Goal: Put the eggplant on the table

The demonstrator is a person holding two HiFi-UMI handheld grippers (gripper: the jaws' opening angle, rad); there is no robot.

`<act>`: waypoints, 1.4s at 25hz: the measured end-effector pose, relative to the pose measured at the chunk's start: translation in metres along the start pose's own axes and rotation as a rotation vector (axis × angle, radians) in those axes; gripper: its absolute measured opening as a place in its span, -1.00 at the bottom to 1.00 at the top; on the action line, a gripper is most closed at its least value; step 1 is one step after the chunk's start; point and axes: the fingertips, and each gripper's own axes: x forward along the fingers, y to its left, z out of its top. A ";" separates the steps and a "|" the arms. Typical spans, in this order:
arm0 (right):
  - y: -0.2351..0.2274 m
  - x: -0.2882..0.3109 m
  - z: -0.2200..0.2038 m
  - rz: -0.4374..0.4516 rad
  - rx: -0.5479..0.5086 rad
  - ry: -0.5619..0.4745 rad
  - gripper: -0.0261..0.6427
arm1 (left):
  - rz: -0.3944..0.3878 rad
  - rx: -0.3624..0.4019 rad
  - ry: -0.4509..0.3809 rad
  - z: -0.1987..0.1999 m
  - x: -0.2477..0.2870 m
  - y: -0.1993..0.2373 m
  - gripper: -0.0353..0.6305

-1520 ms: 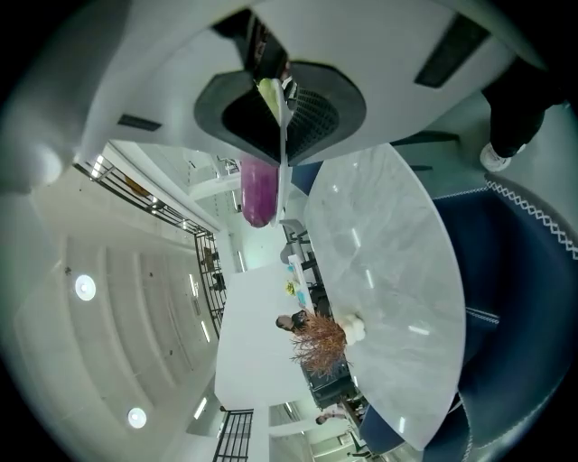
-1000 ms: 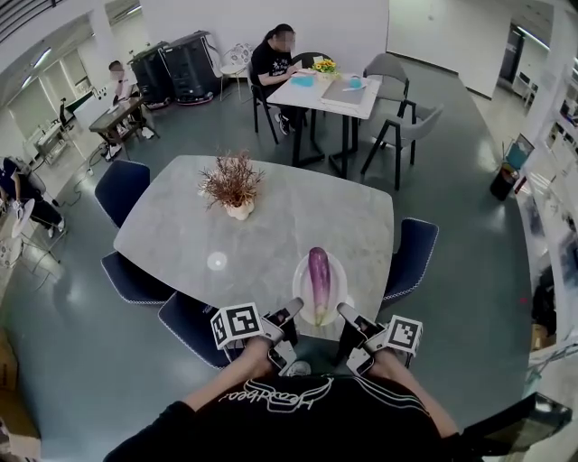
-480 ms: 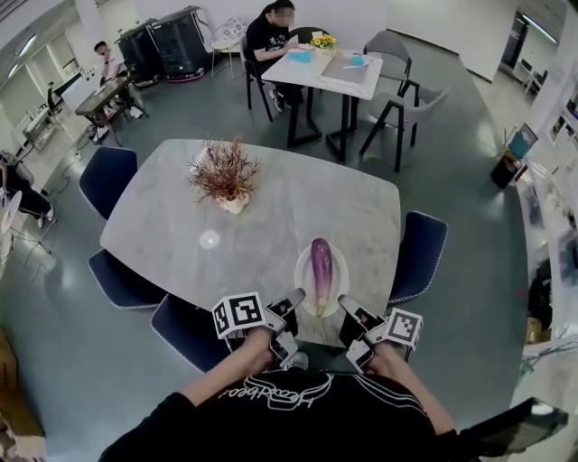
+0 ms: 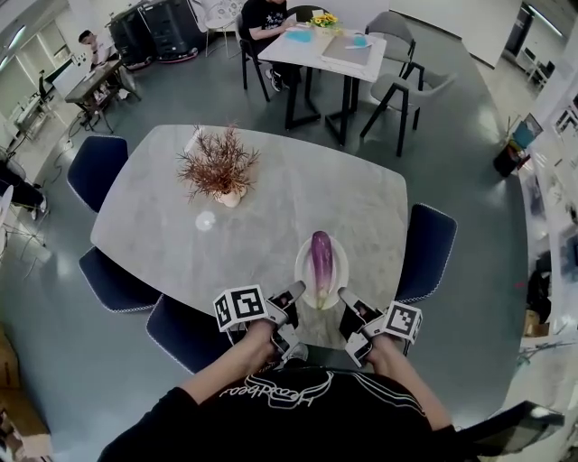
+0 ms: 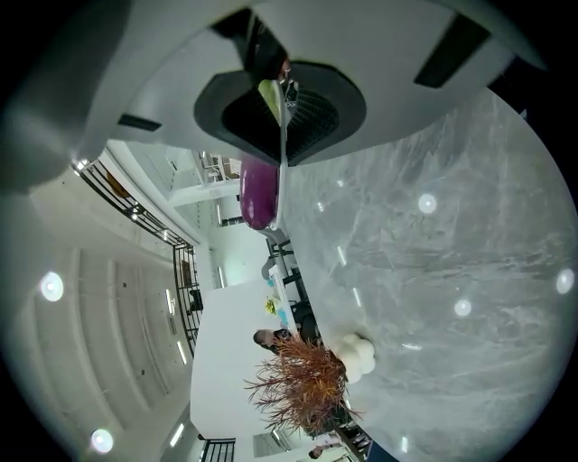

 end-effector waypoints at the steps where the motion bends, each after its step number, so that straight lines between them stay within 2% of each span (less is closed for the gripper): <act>1: -0.005 0.003 0.001 -0.009 0.004 -0.001 -0.86 | 0.007 0.000 0.002 0.003 0.003 0.004 -0.81; 9: -0.037 0.025 0.003 -0.064 0.044 0.009 -0.86 | 0.069 -0.032 0.036 0.013 0.021 0.042 -0.82; 14: -0.059 0.037 0.009 -0.127 0.063 0.010 -0.86 | 0.106 -0.039 0.061 0.023 0.037 0.061 -0.82; 18: -0.070 0.049 0.014 -0.150 0.077 0.007 -0.86 | 0.116 -0.060 0.073 0.032 0.047 0.073 -0.82; 35: -0.113 0.068 0.009 -0.225 0.143 -0.008 -0.86 | 0.140 -0.061 0.088 0.042 0.067 0.116 -0.82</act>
